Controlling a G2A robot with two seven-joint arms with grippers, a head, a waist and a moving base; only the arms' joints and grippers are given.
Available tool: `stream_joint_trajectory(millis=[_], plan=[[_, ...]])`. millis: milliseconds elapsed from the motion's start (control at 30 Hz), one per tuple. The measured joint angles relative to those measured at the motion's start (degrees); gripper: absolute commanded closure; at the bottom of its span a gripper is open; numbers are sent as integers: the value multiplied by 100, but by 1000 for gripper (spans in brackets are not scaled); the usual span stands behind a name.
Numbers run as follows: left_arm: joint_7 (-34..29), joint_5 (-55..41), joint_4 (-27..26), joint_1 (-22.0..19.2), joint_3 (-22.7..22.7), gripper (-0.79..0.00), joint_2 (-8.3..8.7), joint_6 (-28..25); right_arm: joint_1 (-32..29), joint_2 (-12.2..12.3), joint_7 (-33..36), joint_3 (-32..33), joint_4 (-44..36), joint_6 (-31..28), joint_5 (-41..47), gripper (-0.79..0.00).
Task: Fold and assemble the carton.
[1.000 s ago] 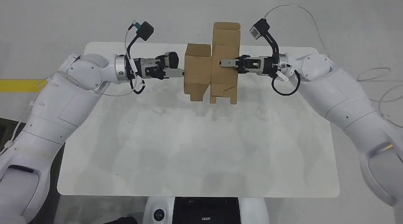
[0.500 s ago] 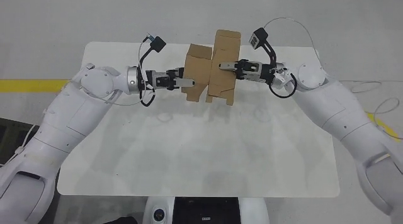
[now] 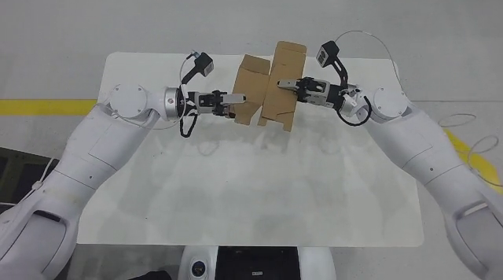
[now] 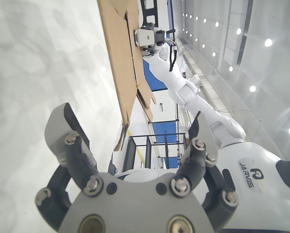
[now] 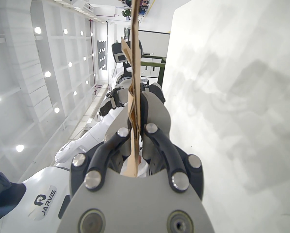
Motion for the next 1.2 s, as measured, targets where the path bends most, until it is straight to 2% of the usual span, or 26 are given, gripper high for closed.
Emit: stream_joint_trajectory(millis=[300,500,533,567,600,900,1200], plan=[[-185,-210,253,-88,57,-15,-190,179,-167,-31,-31,304,-79,135,-243,0],[-268,-266,413,-105,16,0,-274,242,-243,-73,-16,473,-111,172,-368,0],[-263,-274,436,-103,2,0,-289,236,-254,-82,-8,503,-122,185,-394,-58],[-265,-274,451,-102,-5,0,-300,233,-262,-89,-2,526,-128,197,-411,-363],[-275,-274,463,-102,-13,0,-311,234,-270,-95,5,549,-132,210,-427,-785],[-702,-207,677,-218,-213,0,-348,253,-403,-113,360,914,-79,143,-292,-785],[-1936,58,859,-400,-247,0,-344,431,-429,-145,1488,1238,422,344,225,-785]])
